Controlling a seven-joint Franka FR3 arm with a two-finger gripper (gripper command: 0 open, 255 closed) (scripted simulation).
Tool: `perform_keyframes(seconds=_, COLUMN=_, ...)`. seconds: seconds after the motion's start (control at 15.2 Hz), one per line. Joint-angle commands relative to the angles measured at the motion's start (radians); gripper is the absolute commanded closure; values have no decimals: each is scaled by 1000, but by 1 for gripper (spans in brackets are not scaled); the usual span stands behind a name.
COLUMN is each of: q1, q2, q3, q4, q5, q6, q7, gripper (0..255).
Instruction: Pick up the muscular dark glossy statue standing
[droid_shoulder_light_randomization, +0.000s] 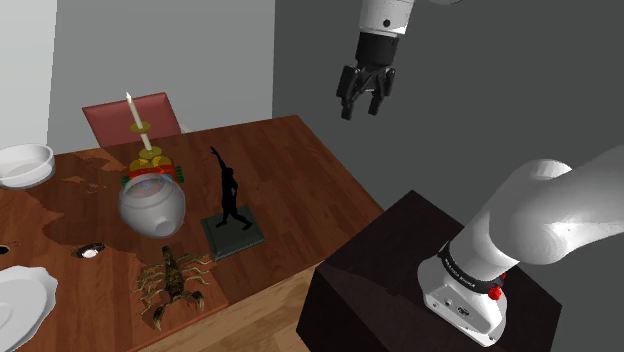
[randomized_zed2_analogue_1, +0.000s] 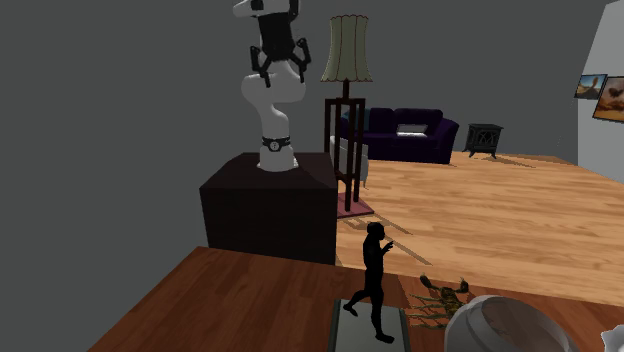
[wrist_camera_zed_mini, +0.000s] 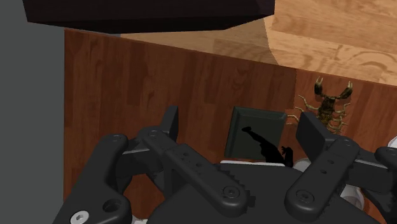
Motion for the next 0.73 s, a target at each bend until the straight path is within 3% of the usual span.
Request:
perform_keyframes(seconds=0.0, q1=8, q2=62, q3=16, q4=9, q5=11, q6=57, q7=9, gripper=0)
perform_keyframes(seconds=0.66, q1=48, q2=411, q3=87, q4=143, q5=34, q6=287, q7=64, gripper=0)
